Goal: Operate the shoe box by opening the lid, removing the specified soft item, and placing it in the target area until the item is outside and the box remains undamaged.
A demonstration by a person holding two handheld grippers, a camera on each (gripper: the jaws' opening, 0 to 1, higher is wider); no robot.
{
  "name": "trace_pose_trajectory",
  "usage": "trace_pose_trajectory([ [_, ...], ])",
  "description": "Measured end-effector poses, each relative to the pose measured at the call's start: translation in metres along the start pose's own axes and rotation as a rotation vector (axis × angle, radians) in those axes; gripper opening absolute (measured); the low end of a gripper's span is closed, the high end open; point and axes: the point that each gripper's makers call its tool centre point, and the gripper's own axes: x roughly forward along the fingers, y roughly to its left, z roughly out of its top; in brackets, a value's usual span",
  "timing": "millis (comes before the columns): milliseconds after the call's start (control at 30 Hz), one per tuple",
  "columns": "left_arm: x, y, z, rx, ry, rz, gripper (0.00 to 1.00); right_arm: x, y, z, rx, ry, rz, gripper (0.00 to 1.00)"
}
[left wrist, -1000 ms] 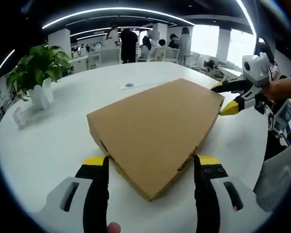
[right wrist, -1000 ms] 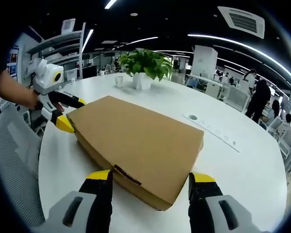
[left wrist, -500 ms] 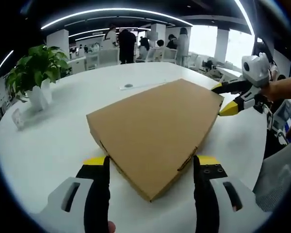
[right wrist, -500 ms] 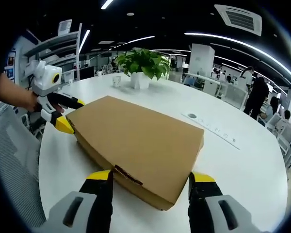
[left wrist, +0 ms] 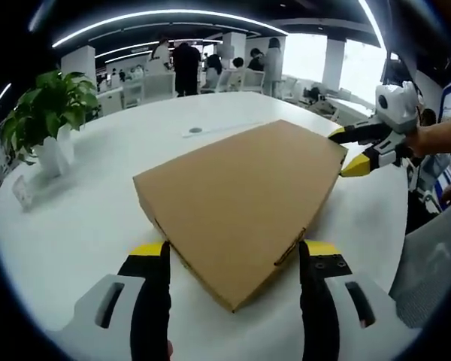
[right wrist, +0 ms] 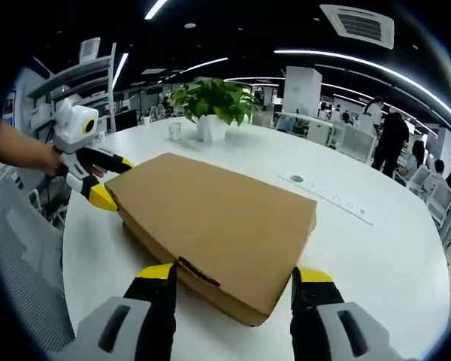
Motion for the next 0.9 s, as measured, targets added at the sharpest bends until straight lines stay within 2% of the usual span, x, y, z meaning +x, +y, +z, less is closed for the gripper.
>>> trace_pose_trajectory([
  [900, -0.008, 0.018, -0.005, 0.049, 0.040, -0.066, 0.69, 0.003, 0.026, 0.003, 0.044, -0.006, -0.066, 0.59],
])
